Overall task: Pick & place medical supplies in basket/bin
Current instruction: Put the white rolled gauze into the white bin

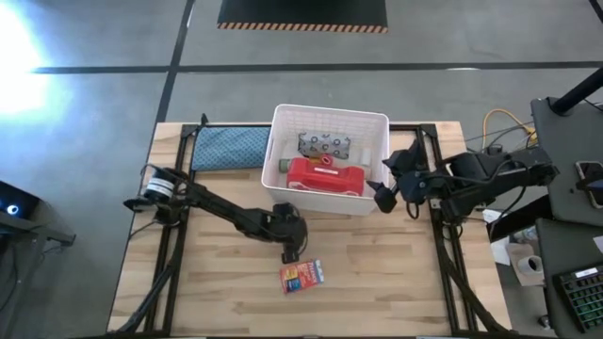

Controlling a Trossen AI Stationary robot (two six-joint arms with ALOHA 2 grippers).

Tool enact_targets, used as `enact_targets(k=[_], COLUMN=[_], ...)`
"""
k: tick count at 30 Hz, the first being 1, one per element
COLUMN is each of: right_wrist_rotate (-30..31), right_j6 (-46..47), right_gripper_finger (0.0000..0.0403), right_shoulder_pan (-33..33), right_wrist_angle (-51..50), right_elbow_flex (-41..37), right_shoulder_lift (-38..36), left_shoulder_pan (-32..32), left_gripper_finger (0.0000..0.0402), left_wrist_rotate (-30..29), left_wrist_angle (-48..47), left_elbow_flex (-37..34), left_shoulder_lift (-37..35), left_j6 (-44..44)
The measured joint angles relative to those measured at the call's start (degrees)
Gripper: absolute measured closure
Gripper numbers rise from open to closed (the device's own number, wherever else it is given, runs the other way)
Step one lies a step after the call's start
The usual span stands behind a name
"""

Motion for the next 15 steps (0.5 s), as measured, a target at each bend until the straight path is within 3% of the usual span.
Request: enact_targets(k=[8, 11, 15], right_wrist_rotate=[0.4, 0.63, 0.57], right_j6=[0.14, 0.03, -0.75], right_gripper_finger=[0.0071, 0.0077, 0.0078], right_shoulder_pan=[0.0, 0.0, 0.15], right_wrist_angle=[-0.01, -0.02, 0.04], right_elbow_flex=[0.02, 0.02, 0.02], right_shoulder_lift=[-0.85, -1.21, -1.6], left_shoulder_pan=[-3.01, -5.48, -11.82], left_gripper_finger=[0.0374, 0.0377, 0.0368], left_wrist_rotate=[2.25, 5.78, 5.5], left_wrist_angle=[-13.83, -20.4, -29.37], left_elbow_flex=[3.41, 5.46, 9.85], left_shoulder_lift=[-2.57, -4.95, -10.58], left_j6=[-5.22, -10.28, -18.21])
